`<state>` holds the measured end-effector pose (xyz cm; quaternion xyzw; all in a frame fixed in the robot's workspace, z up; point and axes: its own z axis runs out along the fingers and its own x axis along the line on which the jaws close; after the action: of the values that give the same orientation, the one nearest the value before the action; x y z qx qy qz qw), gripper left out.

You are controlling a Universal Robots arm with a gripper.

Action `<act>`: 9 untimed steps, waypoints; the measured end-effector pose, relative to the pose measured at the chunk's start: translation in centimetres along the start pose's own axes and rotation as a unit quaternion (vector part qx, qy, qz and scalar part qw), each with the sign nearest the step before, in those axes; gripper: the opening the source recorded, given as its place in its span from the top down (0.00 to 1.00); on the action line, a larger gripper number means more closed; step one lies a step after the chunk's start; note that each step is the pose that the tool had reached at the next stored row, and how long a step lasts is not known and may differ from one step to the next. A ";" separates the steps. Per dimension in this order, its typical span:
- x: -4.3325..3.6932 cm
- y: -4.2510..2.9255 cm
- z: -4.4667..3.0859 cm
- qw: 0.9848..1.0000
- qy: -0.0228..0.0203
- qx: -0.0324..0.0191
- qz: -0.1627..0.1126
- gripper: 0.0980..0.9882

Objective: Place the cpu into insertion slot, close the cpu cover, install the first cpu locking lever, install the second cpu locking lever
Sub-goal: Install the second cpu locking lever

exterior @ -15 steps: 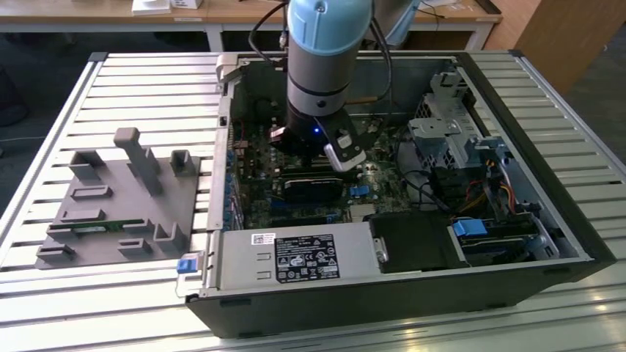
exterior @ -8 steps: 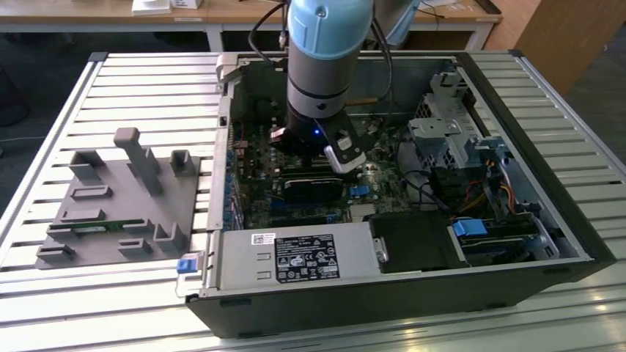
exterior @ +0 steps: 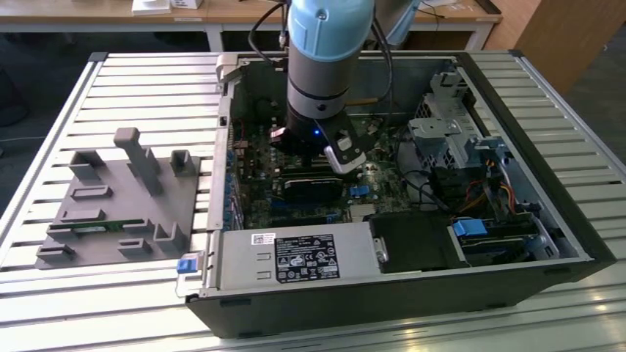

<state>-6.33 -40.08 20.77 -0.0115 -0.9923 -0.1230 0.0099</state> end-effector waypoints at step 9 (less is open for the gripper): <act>0.05 -0.56 -0.14 1.000 0.000 -0.011 0.000 0.98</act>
<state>-6.40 -40.66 20.77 -0.0115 -0.9908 -0.1342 0.0100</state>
